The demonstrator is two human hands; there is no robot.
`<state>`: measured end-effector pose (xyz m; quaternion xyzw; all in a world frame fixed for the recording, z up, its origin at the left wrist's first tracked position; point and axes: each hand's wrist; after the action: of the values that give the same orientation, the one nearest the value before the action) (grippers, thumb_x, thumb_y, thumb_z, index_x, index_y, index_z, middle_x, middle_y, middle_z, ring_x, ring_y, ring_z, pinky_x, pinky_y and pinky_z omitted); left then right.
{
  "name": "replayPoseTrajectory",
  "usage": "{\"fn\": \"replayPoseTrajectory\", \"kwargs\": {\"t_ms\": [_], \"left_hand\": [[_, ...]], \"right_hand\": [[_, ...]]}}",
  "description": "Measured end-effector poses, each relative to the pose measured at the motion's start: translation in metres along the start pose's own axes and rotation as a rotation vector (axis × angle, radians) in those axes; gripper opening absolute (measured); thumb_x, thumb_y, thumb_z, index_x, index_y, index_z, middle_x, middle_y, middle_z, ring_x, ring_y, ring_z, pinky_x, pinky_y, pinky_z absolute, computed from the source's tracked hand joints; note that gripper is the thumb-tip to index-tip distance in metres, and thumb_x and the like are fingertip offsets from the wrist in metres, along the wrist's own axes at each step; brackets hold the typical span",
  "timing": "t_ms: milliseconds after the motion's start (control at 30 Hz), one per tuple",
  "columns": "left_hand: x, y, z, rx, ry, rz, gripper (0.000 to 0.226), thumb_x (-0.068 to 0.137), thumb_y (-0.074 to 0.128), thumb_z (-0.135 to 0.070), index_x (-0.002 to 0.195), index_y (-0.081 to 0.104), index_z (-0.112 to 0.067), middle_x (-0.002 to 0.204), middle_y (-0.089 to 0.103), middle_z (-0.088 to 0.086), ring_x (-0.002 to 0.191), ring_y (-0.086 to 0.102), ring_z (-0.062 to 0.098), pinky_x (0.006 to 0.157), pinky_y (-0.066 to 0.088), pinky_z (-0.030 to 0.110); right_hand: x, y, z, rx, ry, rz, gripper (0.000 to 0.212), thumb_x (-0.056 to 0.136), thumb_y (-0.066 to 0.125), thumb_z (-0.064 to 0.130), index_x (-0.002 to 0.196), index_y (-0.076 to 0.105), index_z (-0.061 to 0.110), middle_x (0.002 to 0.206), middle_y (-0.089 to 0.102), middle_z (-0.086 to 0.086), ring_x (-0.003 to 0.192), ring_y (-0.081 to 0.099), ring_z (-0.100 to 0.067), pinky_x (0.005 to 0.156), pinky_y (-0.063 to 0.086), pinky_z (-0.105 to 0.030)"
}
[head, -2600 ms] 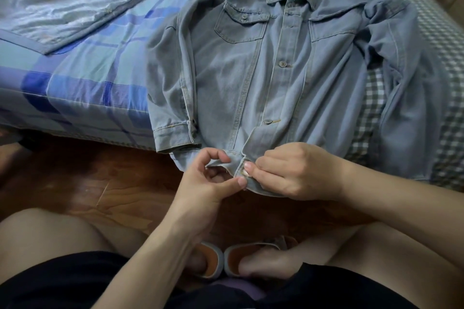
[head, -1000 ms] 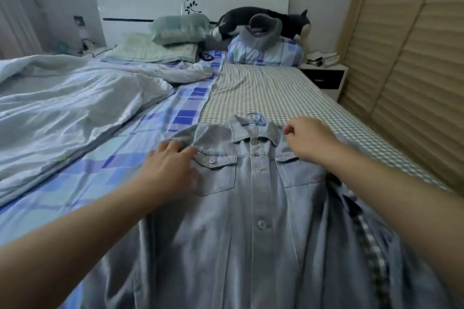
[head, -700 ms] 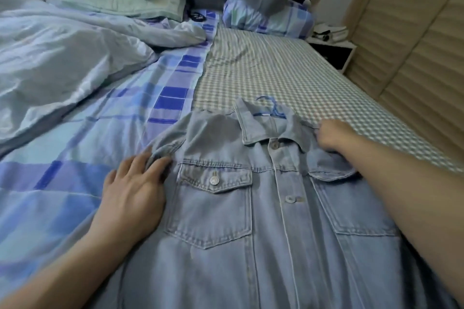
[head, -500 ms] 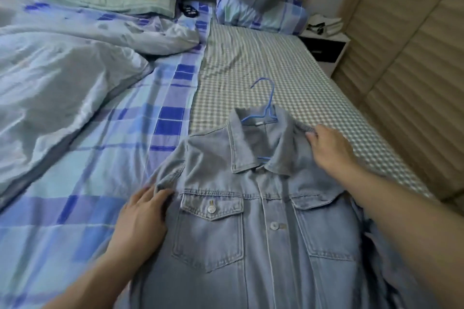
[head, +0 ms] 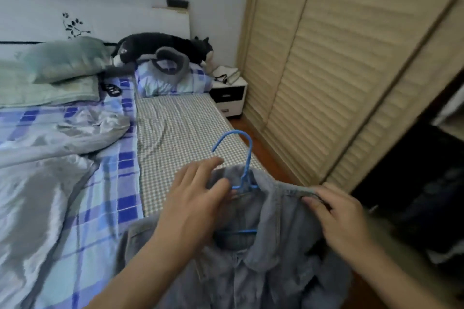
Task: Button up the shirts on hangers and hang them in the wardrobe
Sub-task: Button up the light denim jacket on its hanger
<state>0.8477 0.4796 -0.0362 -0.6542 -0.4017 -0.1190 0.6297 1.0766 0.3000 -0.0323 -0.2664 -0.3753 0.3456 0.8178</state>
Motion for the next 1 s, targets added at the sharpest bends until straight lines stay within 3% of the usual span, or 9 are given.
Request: {"fn": "replayPoseTrajectory", "kwargs": {"t_ms": [167,267,333,467,600,767,867,933,1000], "left_hand": [[0.098,-0.075,-0.062,-0.039,0.233,-0.068,0.011,0.093,0.067,-0.028,0.096,0.068,-0.017,0.146,0.046,0.019,0.119,0.051,0.038,0.086,0.048,0.043],[0.143,-0.108,-0.097,-0.188,0.258,-0.110,0.006,0.095,0.066,-0.026,0.097,0.070,-0.023,0.151,0.041,0.016,0.123,0.054,0.037,0.094,0.051,0.043],[0.167,-0.117,-0.121,-0.254,0.254,-0.110,0.020,0.099,0.052,-0.040,0.095,0.066,-0.026,0.147,0.042,0.006,0.110,0.063,0.030,0.082,0.057,0.044],[0.217,-0.112,-0.177,-0.356,0.314,-0.165,0.024,0.097,0.045,-0.043,0.087,0.056,-0.024,0.111,0.054,-0.003,0.089,0.062,0.029,0.068,0.054,0.047],[0.275,-0.095,-0.226,-0.357,0.340,-0.226,0.025,0.095,0.049,-0.046,0.097,0.063,-0.025,0.105,0.053,-0.005,0.087,0.062,0.030,0.071,0.054,0.046],[0.338,-0.089,-0.270,-0.275,0.444,-0.176,0.050,0.098,0.030,-0.061,0.144,0.032,-0.041,0.127,0.055,-0.003,0.103,0.063,0.032,0.077,0.053,0.045],[0.377,-0.056,-0.276,0.023,0.455,-0.222,0.061,0.099,0.013,-0.066,0.115,0.056,-0.025,0.093,0.072,0.009,0.078,0.067,0.040,0.058,0.049,0.041],[0.397,-0.023,-0.301,0.036,0.578,-0.250,0.048,0.103,0.021,-0.060,0.095,0.053,-0.025,0.068,0.067,0.004,0.055,0.063,0.035,0.045,0.036,0.030],[0.416,0.002,-0.328,0.016,0.625,-0.256,0.039,0.103,0.030,-0.058,0.091,0.049,-0.026,0.064,0.065,0.001,0.051,0.062,0.034,0.044,0.031,0.027]], "right_hand": [[0.001,-0.146,0.054,-0.093,-0.002,-0.148,0.048,0.096,0.053,0.055,0.078,0.072,0.015,0.076,0.063,0.009,0.077,0.062,-0.001,0.065,0.041,-0.012],[0.000,-0.233,0.061,-0.137,0.105,-0.325,0.049,0.093,0.048,0.066,0.077,0.072,0.027,0.074,0.070,0.005,0.075,0.063,-0.003,0.066,0.043,-0.014],[-0.007,-0.278,0.056,-0.173,0.150,-0.344,0.070,0.079,0.037,0.090,0.089,0.075,0.032,0.084,0.074,0.008,0.085,0.065,-0.005,0.078,0.048,-0.025],[0.000,-0.326,0.057,-0.491,0.011,-0.183,0.062,0.094,0.040,0.070,0.140,0.057,0.033,0.125,0.058,0.018,0.121,0.051,-0.007,0.102,0.038,-0.028],[0.027,-0.334,0.041,-0.513,0.017,-0.144,0.018,0.091,0.035,0.065,0.086,0.046,0.052,0.080,0.060,0.013,0.082,0.063,-0.021,0.072,0.049,-0.042],[0.055,-0.422,-0.001,-0.549,-0.129,-0.642,0.038,0.093,0.053,0.055,0.071,0.039,0.027,0.056,0.047,0.010,0.054,0.049,-0.021,0.050,0.036,-0.035],[0.073,-0.464,-0.029,-0.467,-0.022,-0.408,0.037,0.095,0.053,0.051,0.077,0.056,0.019,0.069,0.061,0.003,0.069,0.060,-0.022,0.063,0.045,-0.038],[0.084,-0.474,-0.056,-0.469,0.002,-0.248,0.036,0.098,0.048,0.052,0.093,0.065,0.021,0.086,0.071,0.002,0.086,0.066,-0.020,0.075,0.050,-0.040],[0.087,-0.495,-0.078,-0.456,-0.015,-0.266,0.052,0.092,0.041,0.064,0.095,0.065,0.018,0.088,0.073,-0.001,0.088,0.068,-0.021,0.080,0.052,-0.044]]}}
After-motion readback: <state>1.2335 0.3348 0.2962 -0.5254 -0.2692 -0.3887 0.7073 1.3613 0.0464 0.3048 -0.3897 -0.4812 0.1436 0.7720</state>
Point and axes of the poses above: each hand's wrist, its own x-axis towards the middle knuckle, its own y-axis out of the palm, z = x × y
